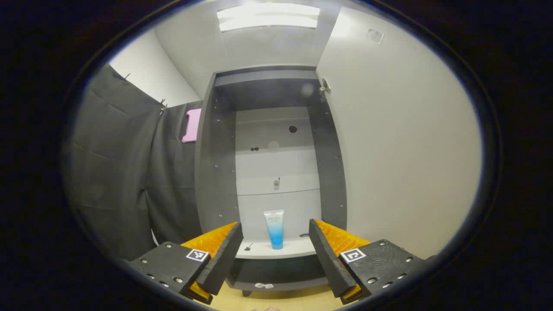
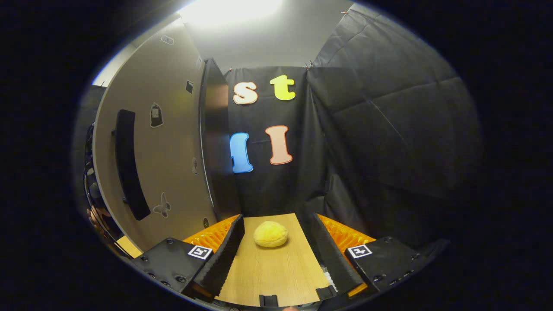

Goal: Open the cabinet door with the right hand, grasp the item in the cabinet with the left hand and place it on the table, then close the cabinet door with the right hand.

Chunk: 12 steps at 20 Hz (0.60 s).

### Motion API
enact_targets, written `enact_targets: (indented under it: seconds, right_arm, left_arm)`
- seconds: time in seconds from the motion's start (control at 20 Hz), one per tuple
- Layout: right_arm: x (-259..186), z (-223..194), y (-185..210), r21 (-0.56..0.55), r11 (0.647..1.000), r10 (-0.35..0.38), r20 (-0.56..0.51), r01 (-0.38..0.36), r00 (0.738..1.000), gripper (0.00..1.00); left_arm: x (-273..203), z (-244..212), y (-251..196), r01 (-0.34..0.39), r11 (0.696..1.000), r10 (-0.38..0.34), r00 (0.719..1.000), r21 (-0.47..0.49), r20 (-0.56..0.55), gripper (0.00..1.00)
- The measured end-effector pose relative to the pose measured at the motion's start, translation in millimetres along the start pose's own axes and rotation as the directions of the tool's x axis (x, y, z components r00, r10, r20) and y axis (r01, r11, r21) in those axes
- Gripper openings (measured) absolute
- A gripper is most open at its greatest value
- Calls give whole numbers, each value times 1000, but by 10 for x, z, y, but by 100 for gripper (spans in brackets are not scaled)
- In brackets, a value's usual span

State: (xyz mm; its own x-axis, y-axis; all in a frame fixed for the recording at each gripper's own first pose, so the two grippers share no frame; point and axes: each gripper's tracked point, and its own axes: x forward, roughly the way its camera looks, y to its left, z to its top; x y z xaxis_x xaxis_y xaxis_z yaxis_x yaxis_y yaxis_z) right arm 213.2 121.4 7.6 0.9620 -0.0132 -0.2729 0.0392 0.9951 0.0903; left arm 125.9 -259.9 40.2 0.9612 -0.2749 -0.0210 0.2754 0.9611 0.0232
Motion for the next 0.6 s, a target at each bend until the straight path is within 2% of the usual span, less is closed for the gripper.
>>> enact_targets:
  seconds: [0.1, 0.35, 0.6]
  right_arm:
    - [67, -10, -17, 6, 1000, -30, -7, 30, 1000, 98]
    - [205, -57, 1, 25, 995, -98, -19, 99, 995, 98]
    - [325, -83, 45, 59, 987, -149, -27, 150, 989, 98]
  left_arm:
    - [277, -57, 18, 19, 1000, -19, 1000, -10, -10, 92]
    - [923, -316, 42, 65, 997, -67, 996, -43, -51, 95]
    - [1312, -588, 19, 96, 993, -103, 989, -74, -103, 94]
